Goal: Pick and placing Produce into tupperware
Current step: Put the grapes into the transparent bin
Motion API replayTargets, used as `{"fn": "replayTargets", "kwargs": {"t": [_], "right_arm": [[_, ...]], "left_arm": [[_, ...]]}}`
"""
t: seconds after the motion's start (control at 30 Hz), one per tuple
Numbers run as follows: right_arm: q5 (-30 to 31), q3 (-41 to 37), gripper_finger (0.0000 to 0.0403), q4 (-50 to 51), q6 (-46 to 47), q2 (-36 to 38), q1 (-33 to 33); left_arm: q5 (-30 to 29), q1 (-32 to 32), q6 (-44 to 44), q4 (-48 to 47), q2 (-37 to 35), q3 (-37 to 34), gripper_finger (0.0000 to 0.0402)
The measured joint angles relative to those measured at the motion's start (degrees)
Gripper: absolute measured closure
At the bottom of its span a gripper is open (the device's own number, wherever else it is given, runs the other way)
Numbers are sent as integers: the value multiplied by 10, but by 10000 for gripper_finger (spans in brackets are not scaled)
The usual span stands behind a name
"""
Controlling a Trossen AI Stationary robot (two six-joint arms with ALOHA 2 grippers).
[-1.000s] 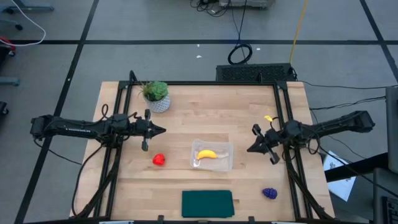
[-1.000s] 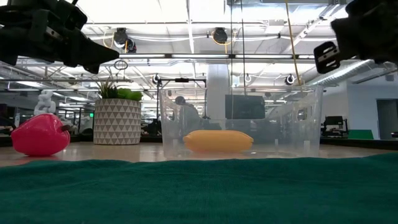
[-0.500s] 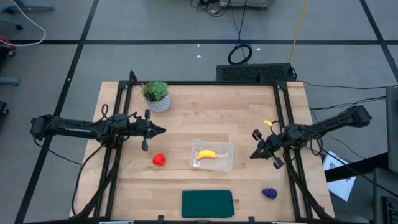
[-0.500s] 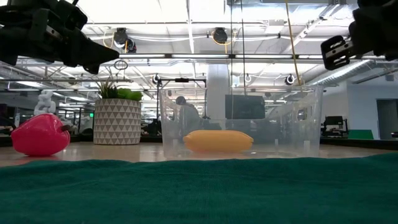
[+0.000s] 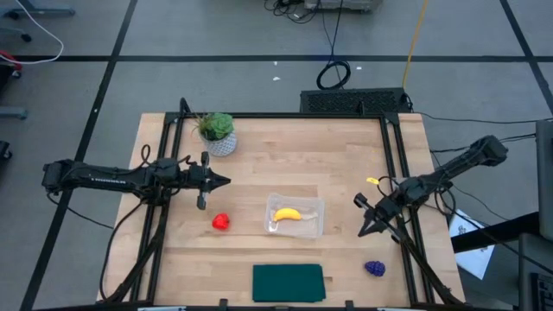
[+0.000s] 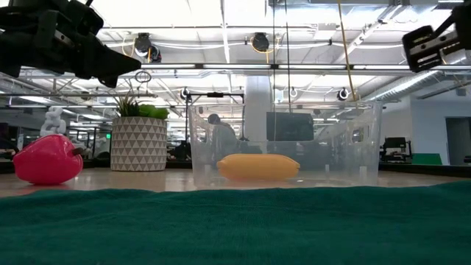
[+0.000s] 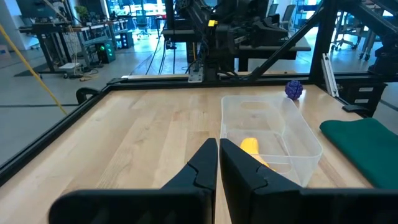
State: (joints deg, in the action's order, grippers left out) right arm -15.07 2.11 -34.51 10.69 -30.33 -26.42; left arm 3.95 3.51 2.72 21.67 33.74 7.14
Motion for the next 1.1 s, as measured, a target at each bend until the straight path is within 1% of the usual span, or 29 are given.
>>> {"fn": "replayTargets", "kwargs": {"t": [0.13, 0.2, 0.3, 0.5, 0.6, 0.77, 0.83, 0.97, 1.1], "right_arm": [[3, 0, 403, -15, 8, 0, -27], [17, 6, 403, -9, 7, -1, -38], [31, 29, 403, 53, 4, -13, -48], [32, 115, 403, 139, -22, -63, -64], [33, 160, 403, 180, -20, -86, -71], [34, 234, 403, 281, 11, -122, -80], [35, 250, 403, 298, 21, -132, -82], [35, 256, 403, 311, 65, -148, -82], [34, 256, 403, 328, 137, -154, -82]], "left_arm": [[0, 0, 0, 0, 0, 0, 378], [0, 0, -2, 0, 0, 0, 378], [0, 0, -2, 0, 0, 0, 378], [-1, 0, -13, 1, 0, 0, 378], [-1, 0, -14, 1, 0, 0, 378], [-1, 0, -17, 1, 0, 0, 378], [-1, 0, -17, 1, 0, 0, 378], [-1, 0, -17, 0, 0, 0, 378], [-1, 0, -17, -1, 0, 0, 378]]}}
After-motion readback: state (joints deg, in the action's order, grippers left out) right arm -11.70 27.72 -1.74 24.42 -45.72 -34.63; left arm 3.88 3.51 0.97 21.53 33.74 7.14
